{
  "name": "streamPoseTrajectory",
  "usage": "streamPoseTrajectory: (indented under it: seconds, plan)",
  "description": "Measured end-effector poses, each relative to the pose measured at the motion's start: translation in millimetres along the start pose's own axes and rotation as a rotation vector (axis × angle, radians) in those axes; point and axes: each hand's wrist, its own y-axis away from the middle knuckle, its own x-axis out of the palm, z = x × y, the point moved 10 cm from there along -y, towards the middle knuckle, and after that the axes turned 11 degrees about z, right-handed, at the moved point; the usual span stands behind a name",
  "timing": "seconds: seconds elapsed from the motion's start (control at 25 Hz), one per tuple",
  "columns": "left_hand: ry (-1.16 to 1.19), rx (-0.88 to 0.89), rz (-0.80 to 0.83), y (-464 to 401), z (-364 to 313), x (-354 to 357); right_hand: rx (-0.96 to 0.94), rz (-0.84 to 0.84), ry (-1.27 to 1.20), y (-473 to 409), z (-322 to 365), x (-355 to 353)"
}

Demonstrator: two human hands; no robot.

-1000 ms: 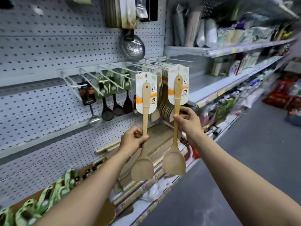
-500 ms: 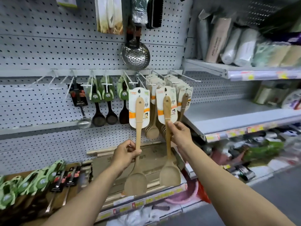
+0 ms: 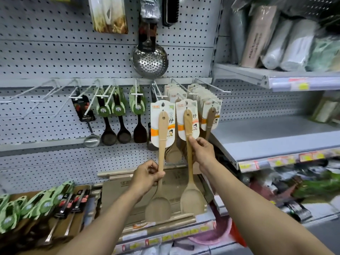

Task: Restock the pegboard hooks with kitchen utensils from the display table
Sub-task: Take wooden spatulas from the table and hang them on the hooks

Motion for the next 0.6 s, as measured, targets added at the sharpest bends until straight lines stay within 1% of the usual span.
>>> streamPoseTrajectory:
  seconds: [0.2,0.32,0.6]
  plan:
    - [0.001,-0.014,-0.014,-15.8,-2.8,-1.4,-0.001,0.050,-0.023,-16.1,-18.2,-1.1]
    - [-0.005,-0.019,-0.014,-24.0,-2.2,-0.7,-0.001,0.055,-0.080,-20.1,-28.9,-5.3]
    - [0.021,-0.017,0.029,-40.5,5.0,6.0,0.015,0.087,-0.117,-41.9,-21.8,-0.6]
